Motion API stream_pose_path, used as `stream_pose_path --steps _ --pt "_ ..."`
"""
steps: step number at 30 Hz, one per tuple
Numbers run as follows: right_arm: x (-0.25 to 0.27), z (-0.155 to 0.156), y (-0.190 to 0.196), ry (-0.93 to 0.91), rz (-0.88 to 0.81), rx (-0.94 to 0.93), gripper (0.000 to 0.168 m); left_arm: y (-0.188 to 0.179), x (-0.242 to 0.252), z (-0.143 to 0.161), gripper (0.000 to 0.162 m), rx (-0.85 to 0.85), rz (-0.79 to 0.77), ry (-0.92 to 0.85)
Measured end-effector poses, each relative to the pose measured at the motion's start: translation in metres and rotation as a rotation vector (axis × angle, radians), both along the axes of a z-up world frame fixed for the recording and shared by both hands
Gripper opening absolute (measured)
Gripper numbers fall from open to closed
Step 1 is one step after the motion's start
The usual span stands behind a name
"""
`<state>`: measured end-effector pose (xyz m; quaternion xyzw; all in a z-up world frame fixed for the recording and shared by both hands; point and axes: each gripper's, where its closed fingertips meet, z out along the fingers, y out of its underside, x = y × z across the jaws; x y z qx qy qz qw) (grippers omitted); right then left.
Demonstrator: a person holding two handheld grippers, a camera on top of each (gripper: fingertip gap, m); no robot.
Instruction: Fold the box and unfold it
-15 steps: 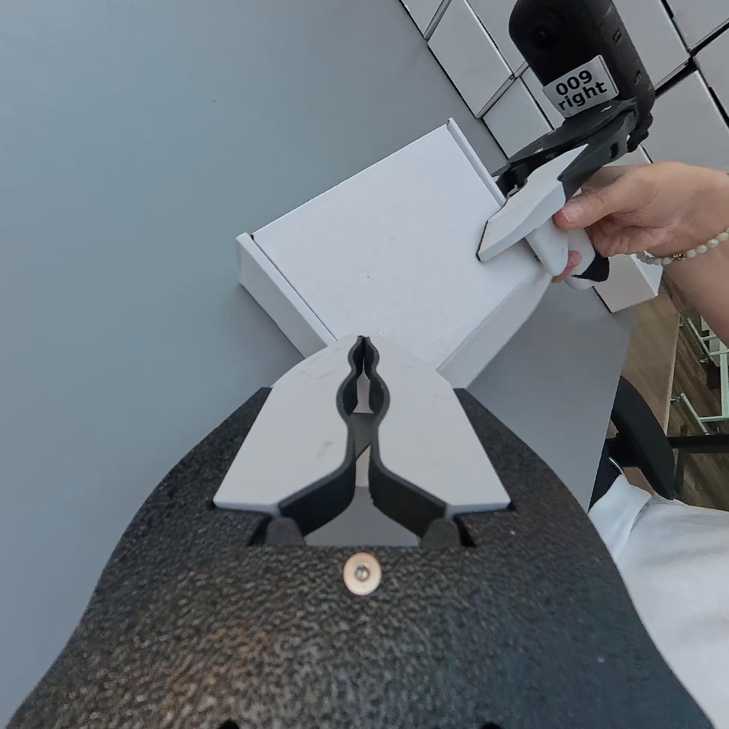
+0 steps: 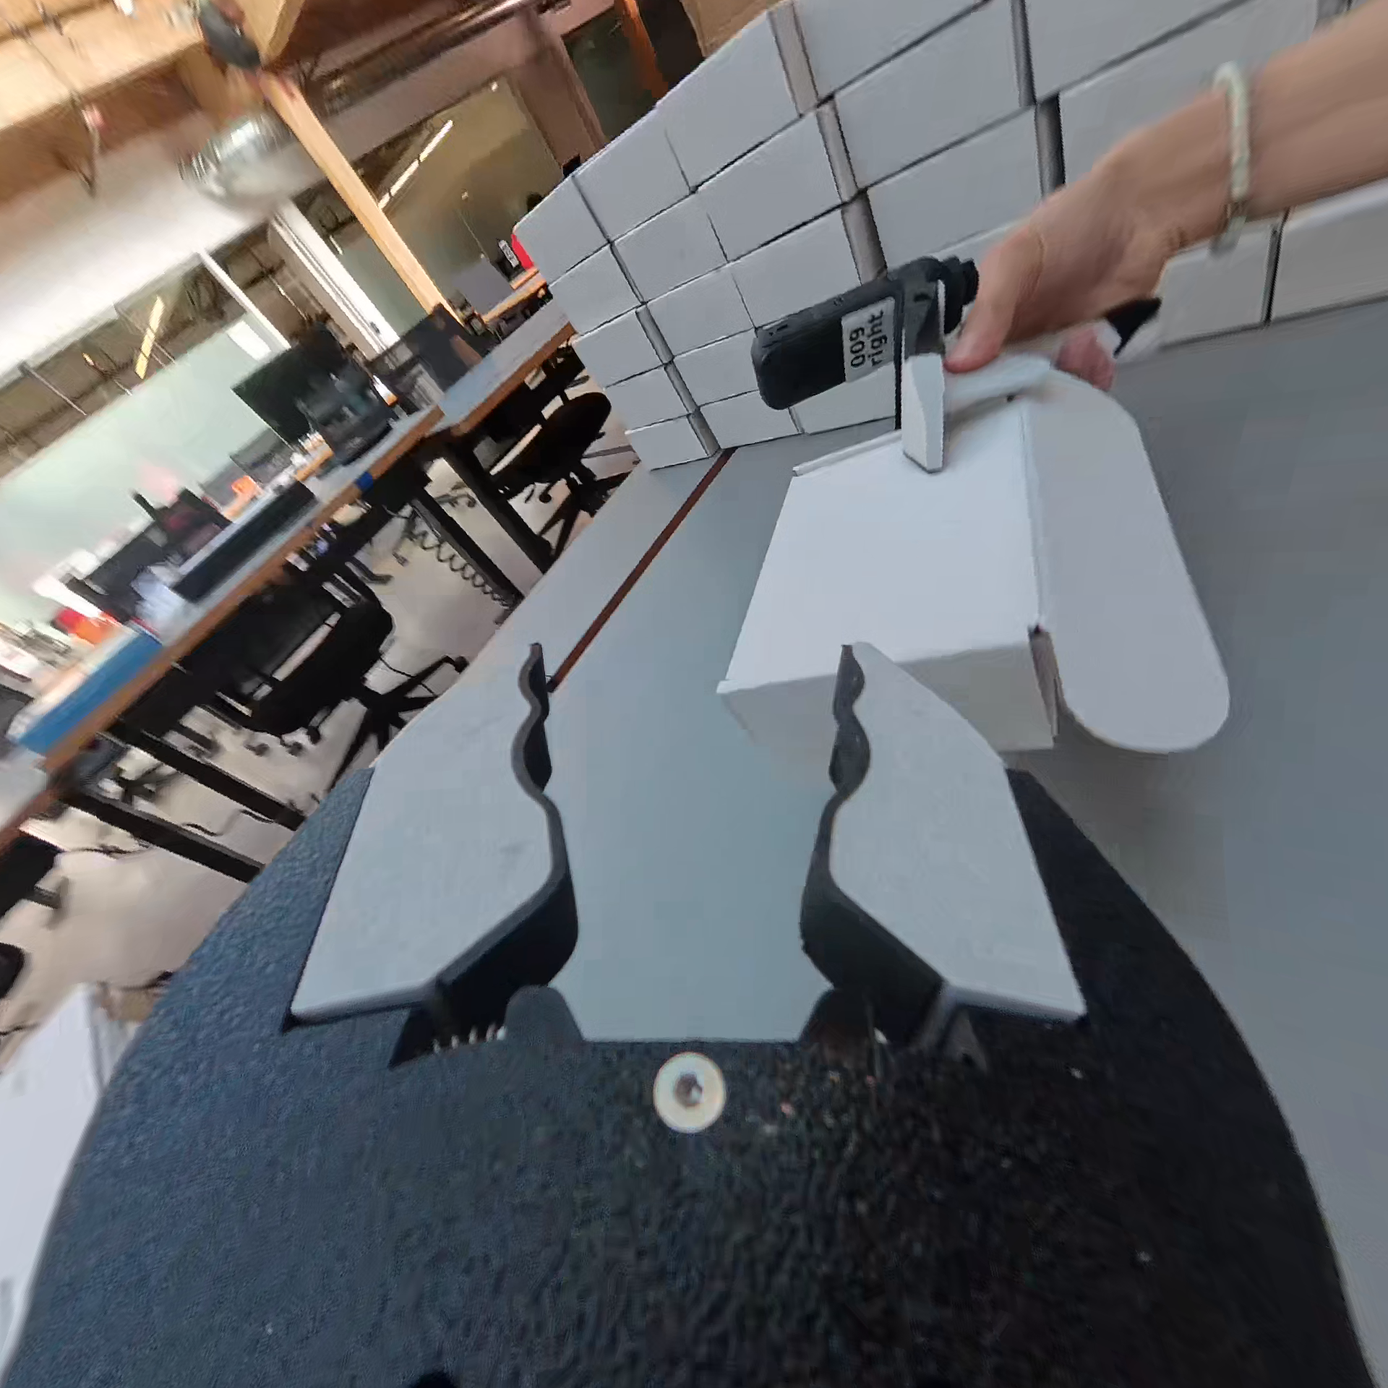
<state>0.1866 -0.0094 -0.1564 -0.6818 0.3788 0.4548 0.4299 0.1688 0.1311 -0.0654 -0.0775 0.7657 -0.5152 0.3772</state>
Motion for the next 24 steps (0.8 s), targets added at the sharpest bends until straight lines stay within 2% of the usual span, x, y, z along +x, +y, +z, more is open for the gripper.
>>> stream_pose_path --steps 5,9,12,18,21,24 --pt "-0.006 0.012 -0.006 0.094 0.059 0.072 0.072 -0.02 -0.035 -0.041 0.085 0.407 -0.034 -0.302" --pt "-0.014 0.014 -0.004 0.128 0.124 0.086 0.072 -0.04 -0.055 -0.053 0.094 0.616 -0.081 -0.552" --pt "-0.023 0.016 0.0 0.121 0.184 0.08 0.072 -0.058 -0.062 -0.05 0.099 0.647 -0.116 -0.662" --pt "-0.032 0.019 0.007 0.115 0.235 0.064 0.072 -0.085 -0.073 -0.054 0.091 0.729 -0.218 -0.806" --pt "-0.036 0.015 0.006 0.115 0.253 0.034 0.073 -0.092 -0.079 -0.055 0.072 0.737 -0.264 -0.86" --pt "-0.037 0.014 0.004 0.098 0.259 0.029 0.072 -0.092 -0.079 -0.058 0.067 0.755 -0.265 -0.865"
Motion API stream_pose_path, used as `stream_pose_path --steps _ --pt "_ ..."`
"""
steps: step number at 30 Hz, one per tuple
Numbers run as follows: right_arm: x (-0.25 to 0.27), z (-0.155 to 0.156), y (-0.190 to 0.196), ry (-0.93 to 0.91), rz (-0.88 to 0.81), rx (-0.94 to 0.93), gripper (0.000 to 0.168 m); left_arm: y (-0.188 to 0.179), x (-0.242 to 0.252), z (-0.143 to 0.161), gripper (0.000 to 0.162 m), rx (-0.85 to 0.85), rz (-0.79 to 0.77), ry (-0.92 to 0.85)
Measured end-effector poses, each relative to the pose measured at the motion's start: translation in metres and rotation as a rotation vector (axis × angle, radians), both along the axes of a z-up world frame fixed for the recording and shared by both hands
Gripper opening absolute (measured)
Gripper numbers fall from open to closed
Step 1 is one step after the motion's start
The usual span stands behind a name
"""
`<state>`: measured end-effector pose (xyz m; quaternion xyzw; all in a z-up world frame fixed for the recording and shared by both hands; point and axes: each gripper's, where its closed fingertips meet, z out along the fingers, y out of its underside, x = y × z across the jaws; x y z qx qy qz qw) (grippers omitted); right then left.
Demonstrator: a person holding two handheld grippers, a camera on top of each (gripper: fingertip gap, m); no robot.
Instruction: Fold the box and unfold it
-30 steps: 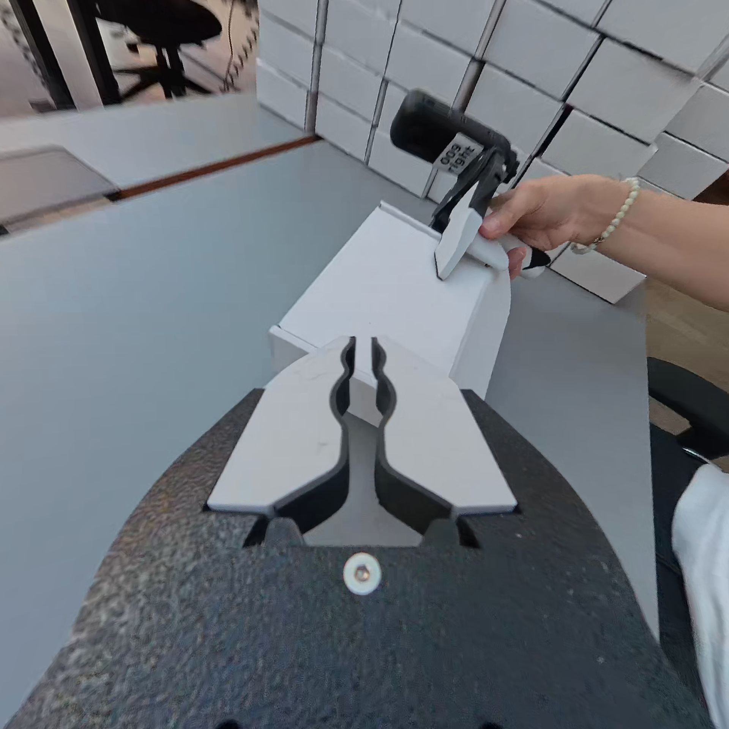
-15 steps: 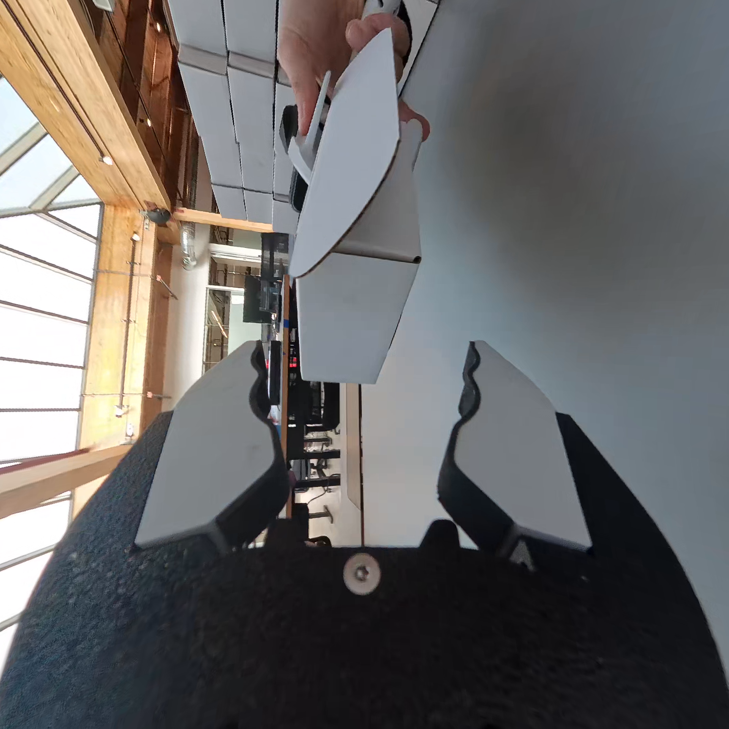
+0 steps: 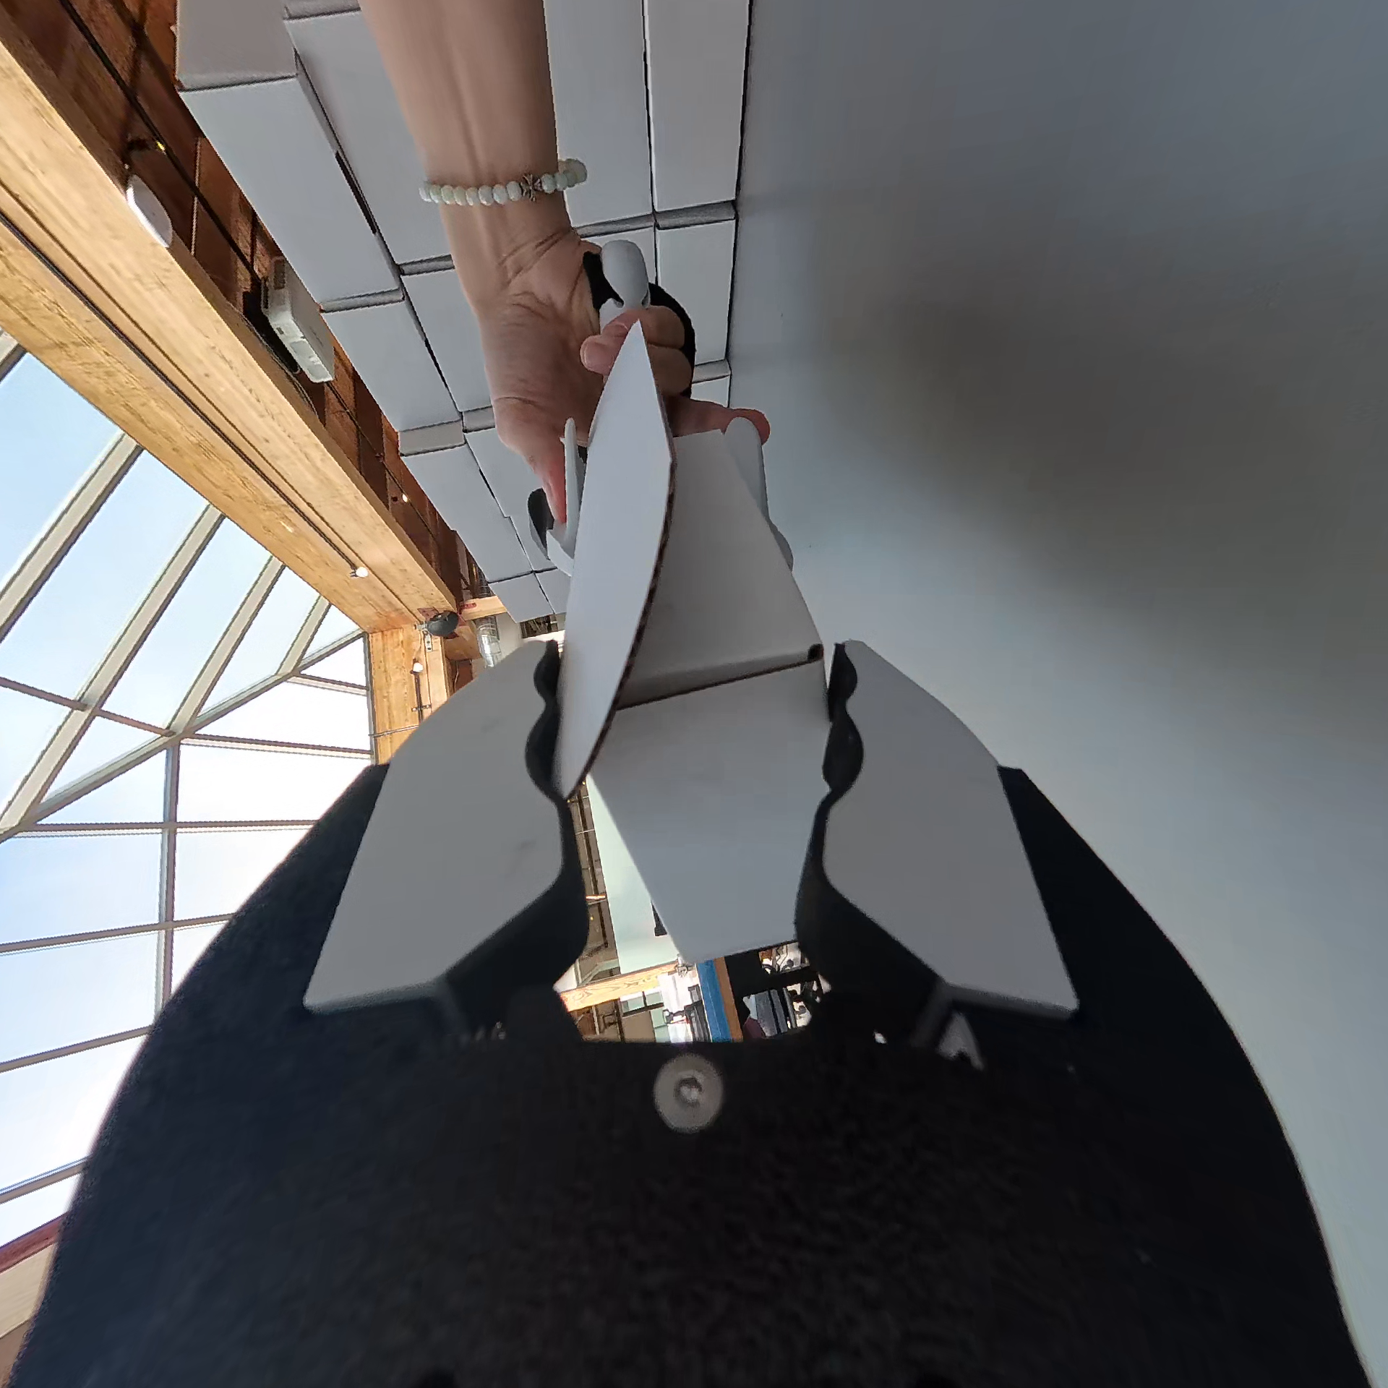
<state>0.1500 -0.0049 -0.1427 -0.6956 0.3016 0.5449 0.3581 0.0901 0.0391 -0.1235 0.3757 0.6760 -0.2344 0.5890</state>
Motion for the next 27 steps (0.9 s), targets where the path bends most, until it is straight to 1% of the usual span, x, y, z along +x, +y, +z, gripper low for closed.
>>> stream_pose_path --steps 5,8,9,11,13,16,18,21,23,26,27 --pt "0.0 -0.005 -0.001 0.02 -0.002 -0.001 0.072 0.001 0.002 -0.003 0.064 -0.023 0.053 0.05" --pt "0.001 -0.001 0.0 0.033 -0.013 0.028 0.075 0.0 0.001 0.001 0.063 -0.044 0.082 0.091" --pt "0.004 0.002 0.001 0.016 -0.03 0.053 0.08 0.0 0.001 0.005 0.063 -0.061 0.092 0.113" --pt "0.017 0.014 -0.003 -0.063 -0.082 0.104 0.094 0.003 0.001 0.018 0.064 -0.15 0.108 0.229" --pt "0.038 0.037 -0.01 -0.145 -0.193 0.176 0.115 0.011 0.005 0.034 0.063 -0.28 0.131 0.37" --pt "0.061 0.083 -0.029 -0.326 -0.334 0.321 0.125 0.03 0.015 0.054 0.063 -0.522 0.147 0.663" --pt "0.07 0.109 -0.038 -0.489 -0.42 0.386 0.125 0.041 0.022 0.062 0.063 -0.673 0.136 0.868" --pt "0.071 0.135 -0.045 -0.767 -0.509 0.443 0.123 0.048 0.031 0.059 0.063 -0.818 0.085 1.126" --pt "0.066 0.135 -0.044 -0.946 -0.53 0.432 0.118 0.048 0.037 0.043 0.063 -0.843 0.078 1.242" --pt "0.055 0.108 -0.04 -1.149 -0.477 0.338 0.115 0.045 0.039 0.015 0.063 -0.822 0.083 1.321" --pt "0.051 0.099 -0.04 -1.196 -0.454 0.324 0.109 0.045 0.04 0.007 0.063 -0.809 0.089 1.325"
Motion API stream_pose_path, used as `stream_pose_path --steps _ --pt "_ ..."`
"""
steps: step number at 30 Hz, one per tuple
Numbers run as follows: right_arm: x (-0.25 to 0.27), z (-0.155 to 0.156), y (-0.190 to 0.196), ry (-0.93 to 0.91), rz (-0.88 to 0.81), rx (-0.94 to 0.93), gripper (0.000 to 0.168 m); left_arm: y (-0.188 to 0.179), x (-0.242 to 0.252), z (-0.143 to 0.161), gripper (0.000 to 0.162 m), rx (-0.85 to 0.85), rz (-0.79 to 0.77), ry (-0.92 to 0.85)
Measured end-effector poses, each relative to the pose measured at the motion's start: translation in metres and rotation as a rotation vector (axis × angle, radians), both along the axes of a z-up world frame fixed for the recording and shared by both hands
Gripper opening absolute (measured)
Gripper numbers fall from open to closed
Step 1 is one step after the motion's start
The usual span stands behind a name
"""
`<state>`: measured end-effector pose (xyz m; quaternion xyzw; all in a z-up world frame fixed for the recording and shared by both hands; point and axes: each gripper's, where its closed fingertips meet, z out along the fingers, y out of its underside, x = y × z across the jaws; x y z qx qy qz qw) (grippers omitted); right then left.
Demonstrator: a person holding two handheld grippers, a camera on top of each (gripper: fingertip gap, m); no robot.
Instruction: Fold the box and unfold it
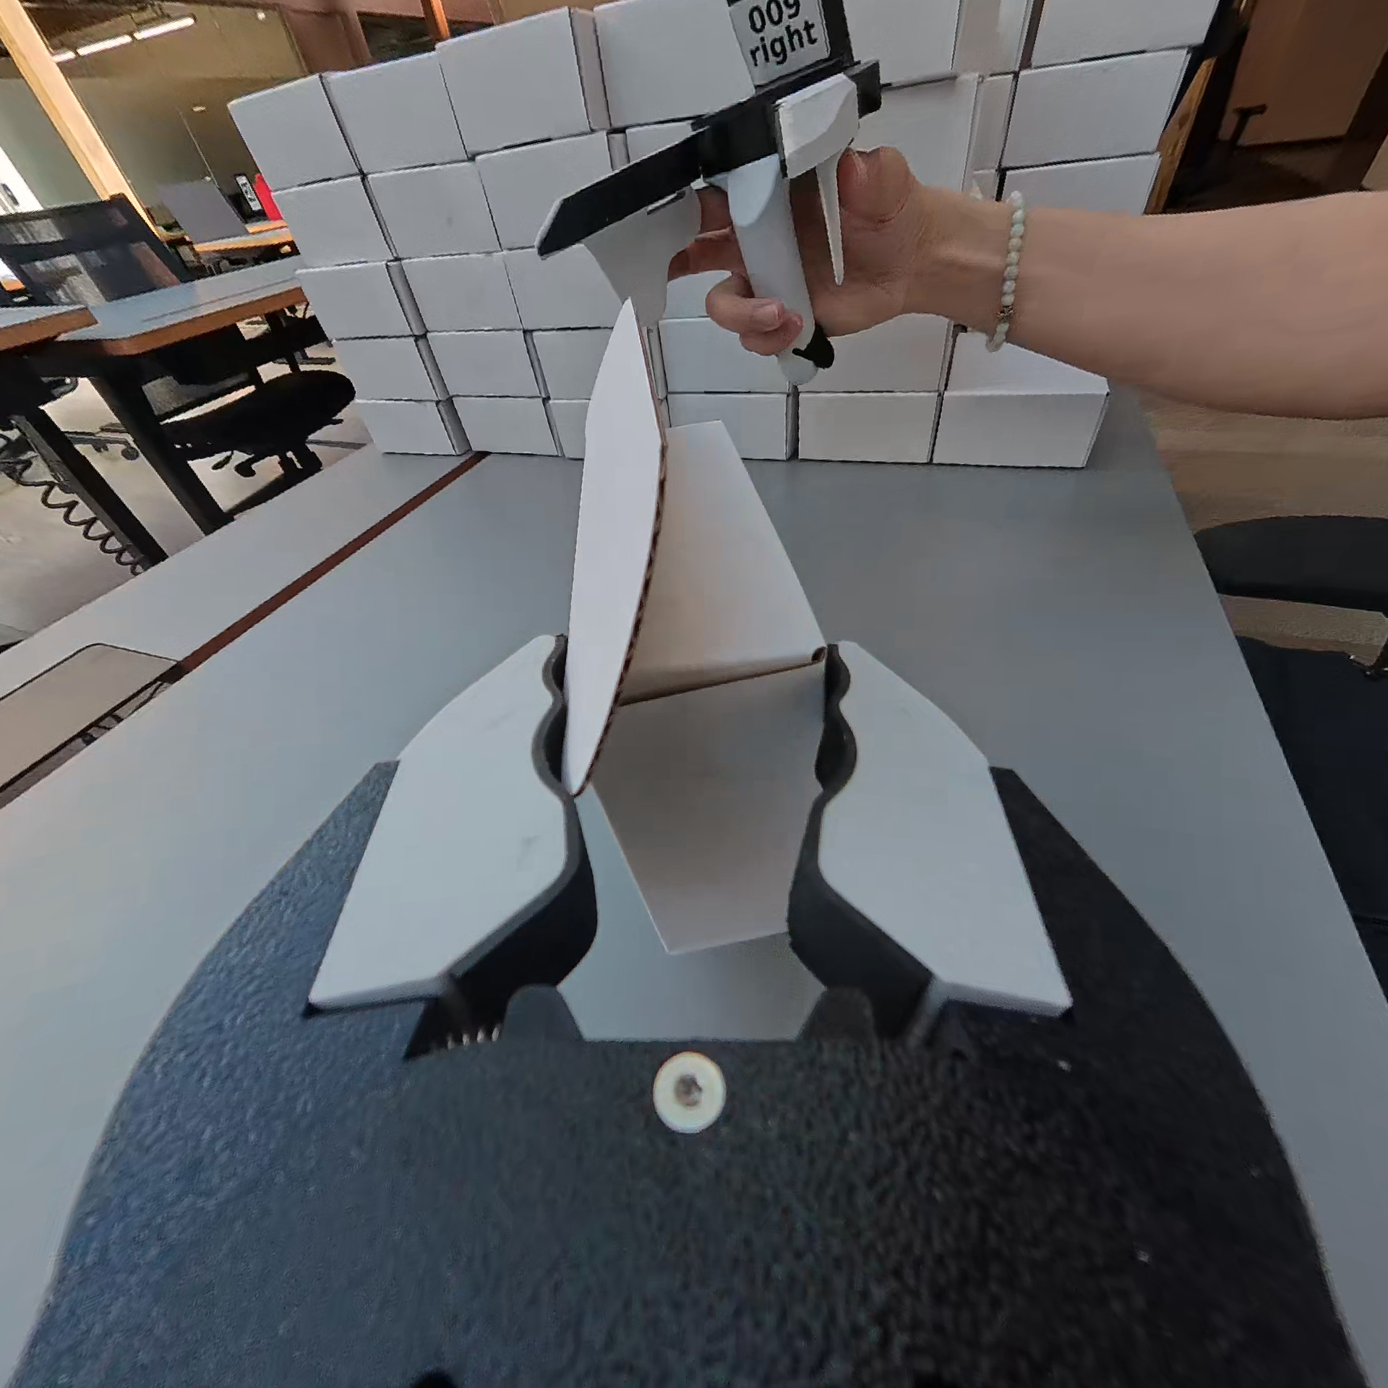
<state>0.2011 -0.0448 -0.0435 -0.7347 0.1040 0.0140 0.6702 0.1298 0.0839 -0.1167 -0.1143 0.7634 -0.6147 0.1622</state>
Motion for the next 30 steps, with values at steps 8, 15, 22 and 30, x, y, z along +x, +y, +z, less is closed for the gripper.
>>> stream_pose_path --steps 8,15,22,30 --pt "-0.006 -0.041 0.002 -0.238 -0.013 -0.09 0.082 0.001 -0.004 -0.028 0.064 0.033 -0.051 -0.011" --pt "-0.004 -0.059 0.016 -0.31 0.061 -0.123 0.041 0.005 -0.003 -0.035 0.064 0.073 -0.092 0.015" --pt "-0.008 -0.063 0.02 -0.35 0.121 -0.114 0.006 0.007 0.0 -0.035 0.064 0.073 -0.106 0.034" --pt "-0.003 -0.063 0.022 -0.205 0.083 -0.14 0.004 0.008 0.003 -0.034 0.064 0.068 -0.095 0.062"
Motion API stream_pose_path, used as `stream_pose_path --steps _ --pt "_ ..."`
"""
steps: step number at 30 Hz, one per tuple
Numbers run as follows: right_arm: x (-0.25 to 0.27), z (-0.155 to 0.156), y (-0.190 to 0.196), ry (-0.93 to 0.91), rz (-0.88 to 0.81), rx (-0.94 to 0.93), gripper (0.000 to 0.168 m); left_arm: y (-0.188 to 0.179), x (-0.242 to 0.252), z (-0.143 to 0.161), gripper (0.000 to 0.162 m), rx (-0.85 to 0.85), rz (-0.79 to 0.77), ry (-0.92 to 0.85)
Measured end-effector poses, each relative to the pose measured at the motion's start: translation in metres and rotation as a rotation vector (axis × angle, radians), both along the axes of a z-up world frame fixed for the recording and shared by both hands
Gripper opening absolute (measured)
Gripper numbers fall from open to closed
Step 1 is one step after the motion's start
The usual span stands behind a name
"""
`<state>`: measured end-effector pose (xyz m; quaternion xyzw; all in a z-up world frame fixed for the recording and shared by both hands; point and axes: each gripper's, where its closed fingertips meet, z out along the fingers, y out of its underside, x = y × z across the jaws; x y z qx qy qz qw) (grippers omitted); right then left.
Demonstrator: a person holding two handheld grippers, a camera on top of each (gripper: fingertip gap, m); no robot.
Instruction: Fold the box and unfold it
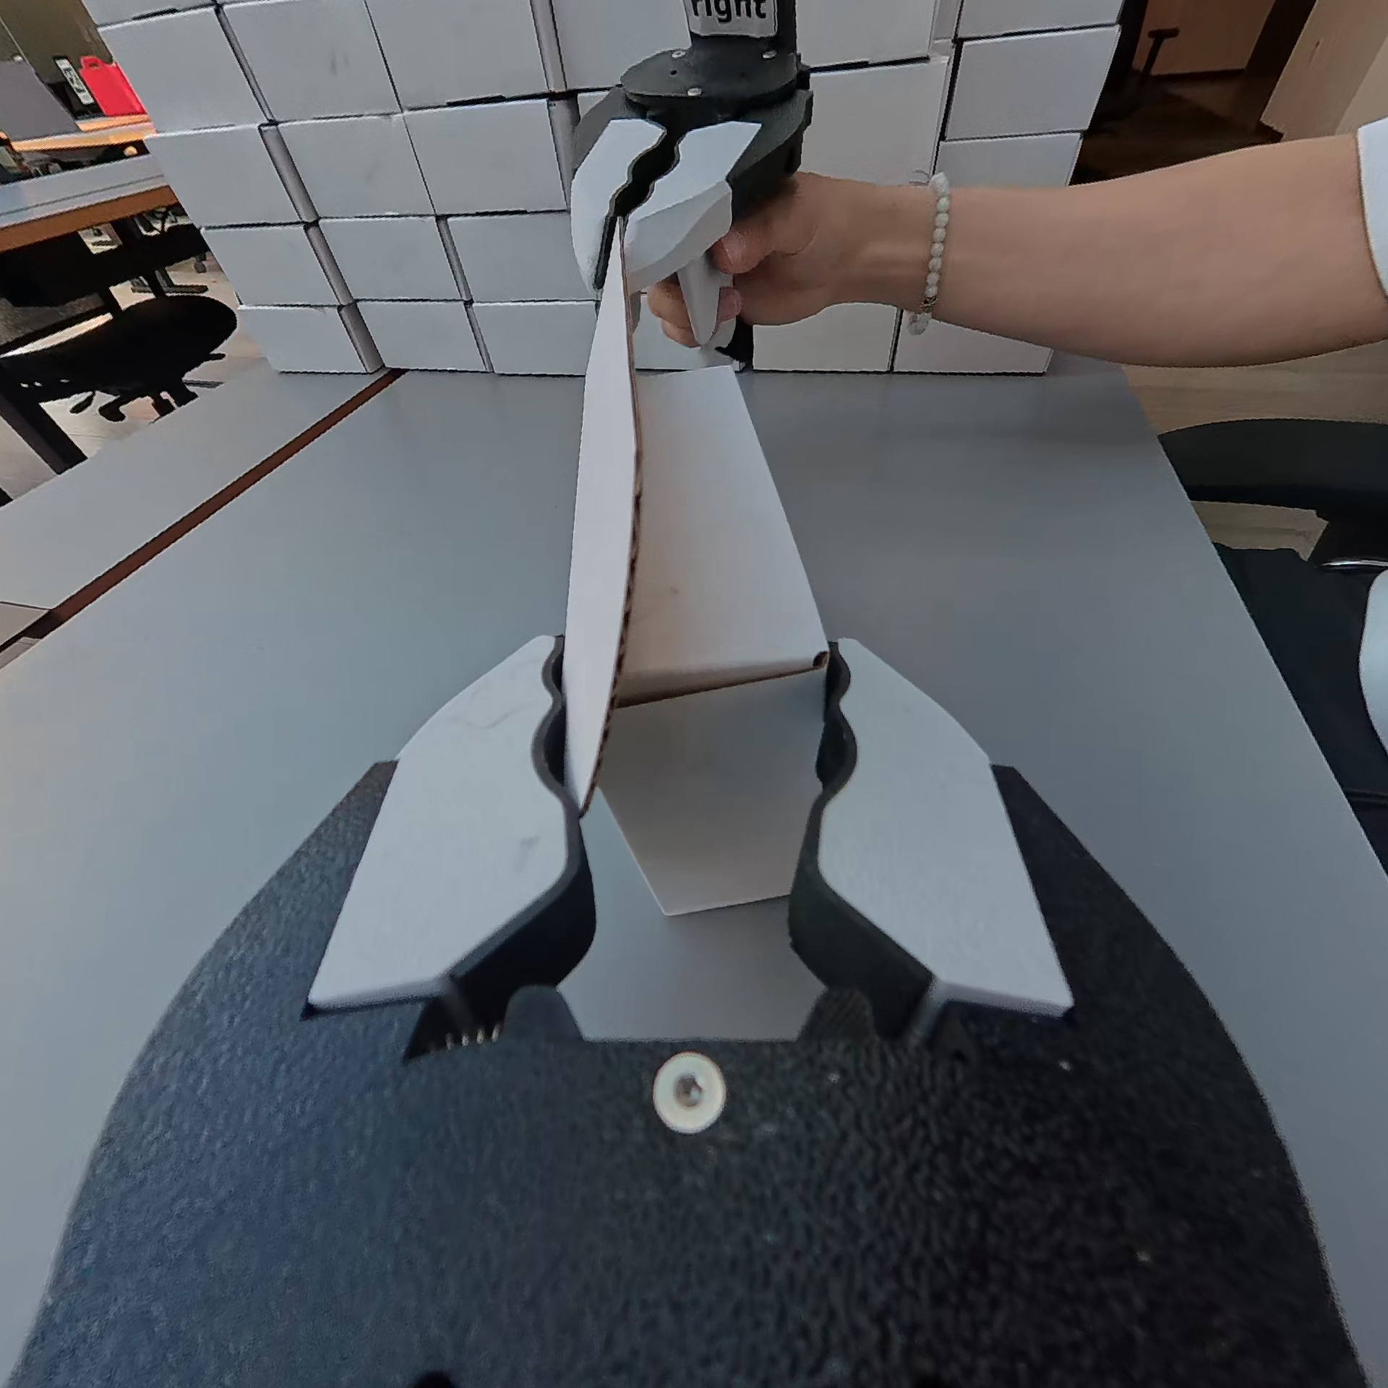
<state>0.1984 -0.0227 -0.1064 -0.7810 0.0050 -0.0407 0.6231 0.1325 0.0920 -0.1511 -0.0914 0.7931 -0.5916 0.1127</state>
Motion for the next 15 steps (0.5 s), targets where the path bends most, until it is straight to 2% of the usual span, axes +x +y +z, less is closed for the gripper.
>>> stream_pose_path --steps 3,8,15 --pt "0.003 0.001 0.002 0.138 -0.063 -0.016 0.003 0.001 0.001 -0.001 0.064 0.024 0.032 0.008" --pt "0.003 0.022 0.01 0.348 -0.149 0.092 0.004 0.003 0.007 -0.005 0.064 0.127 0.101 -0.001" --pt "0.008 0.006 0.007 0.384 -0.245 -0.008 0.004 -0.003 0.013 -0.008 0.064 0.207 0.153 0.04"
